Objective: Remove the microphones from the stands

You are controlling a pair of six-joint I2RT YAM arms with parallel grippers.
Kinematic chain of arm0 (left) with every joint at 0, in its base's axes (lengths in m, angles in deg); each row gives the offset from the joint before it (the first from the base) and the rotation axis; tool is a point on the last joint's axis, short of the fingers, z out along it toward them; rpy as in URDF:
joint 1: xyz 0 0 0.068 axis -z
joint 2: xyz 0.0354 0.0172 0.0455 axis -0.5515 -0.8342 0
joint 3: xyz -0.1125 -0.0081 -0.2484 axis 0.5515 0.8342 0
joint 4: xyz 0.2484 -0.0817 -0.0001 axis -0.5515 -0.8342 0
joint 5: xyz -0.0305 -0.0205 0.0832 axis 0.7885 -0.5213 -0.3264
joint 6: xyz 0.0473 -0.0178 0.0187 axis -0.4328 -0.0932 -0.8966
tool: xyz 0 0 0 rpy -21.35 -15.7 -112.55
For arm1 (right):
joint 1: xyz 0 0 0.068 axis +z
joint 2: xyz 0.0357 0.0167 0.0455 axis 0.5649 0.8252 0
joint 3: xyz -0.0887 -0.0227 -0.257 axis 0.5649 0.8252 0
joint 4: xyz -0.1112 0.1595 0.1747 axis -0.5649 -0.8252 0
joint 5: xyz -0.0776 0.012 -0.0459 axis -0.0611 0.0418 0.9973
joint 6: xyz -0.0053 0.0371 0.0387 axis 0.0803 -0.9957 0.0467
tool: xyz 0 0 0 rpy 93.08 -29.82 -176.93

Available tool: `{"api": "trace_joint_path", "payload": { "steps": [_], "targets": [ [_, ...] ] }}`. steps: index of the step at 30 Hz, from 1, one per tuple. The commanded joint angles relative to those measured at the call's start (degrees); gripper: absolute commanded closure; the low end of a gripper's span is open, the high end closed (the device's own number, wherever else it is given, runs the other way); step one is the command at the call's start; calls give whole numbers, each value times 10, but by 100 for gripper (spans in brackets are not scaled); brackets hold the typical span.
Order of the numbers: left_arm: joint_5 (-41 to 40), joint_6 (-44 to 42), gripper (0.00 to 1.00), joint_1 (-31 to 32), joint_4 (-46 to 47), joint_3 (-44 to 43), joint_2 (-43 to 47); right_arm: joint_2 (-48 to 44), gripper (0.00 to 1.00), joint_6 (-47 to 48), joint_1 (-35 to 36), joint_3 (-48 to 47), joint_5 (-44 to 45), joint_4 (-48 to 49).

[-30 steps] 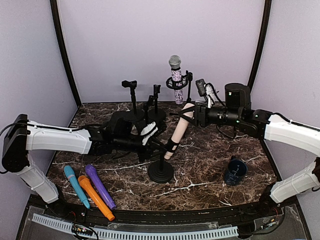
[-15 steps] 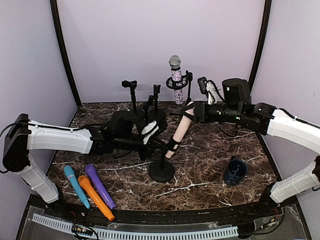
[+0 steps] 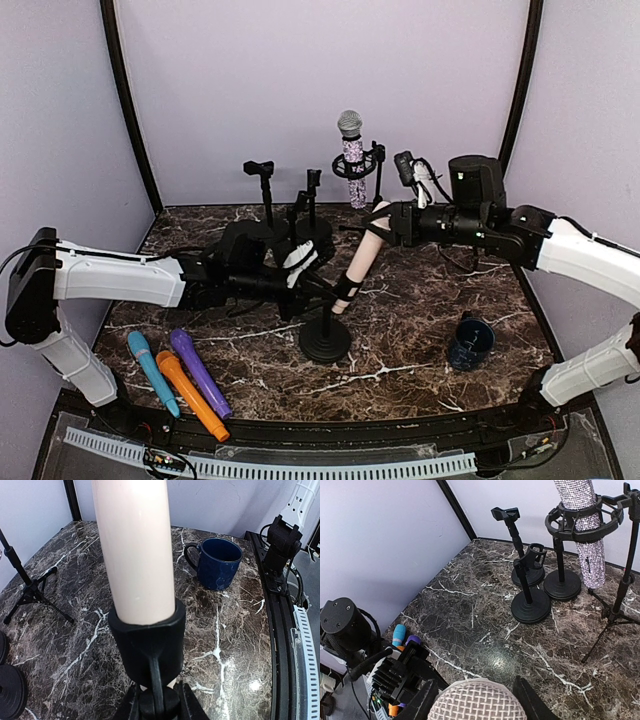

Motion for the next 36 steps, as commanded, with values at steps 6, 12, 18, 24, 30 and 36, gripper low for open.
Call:
{"api": "trace_joint_path", "payload": {
  "steps": [6, 12, 18, 24, 30, 36],
  "targets": [
    [-1, -9, 100, -2, -33, -2, 7, -54, 69, 38, -32, 11, -198, 151],
    [-2, -10, 100, -2, -33, -1, 7, -58, 69, 18, -45, 24, -234, 185],
    [-3, -10, 100, -2, -34, 0, 7, -61, 69, -1, -48, 21, -166, 168],
    [-5, -12, 100, -2, -34, 0, 5, -52, 69, -29, -48, 3, -61, 114],
    [-6, -13, 100, -2, -34, -1, 2, -32, 70, -51, -48, -38, 18, 31],
    [-8, -15, 100, -2, -35, -1, 1, -27, 70, -60, -48, -56, 56, -2]
  ]
}}
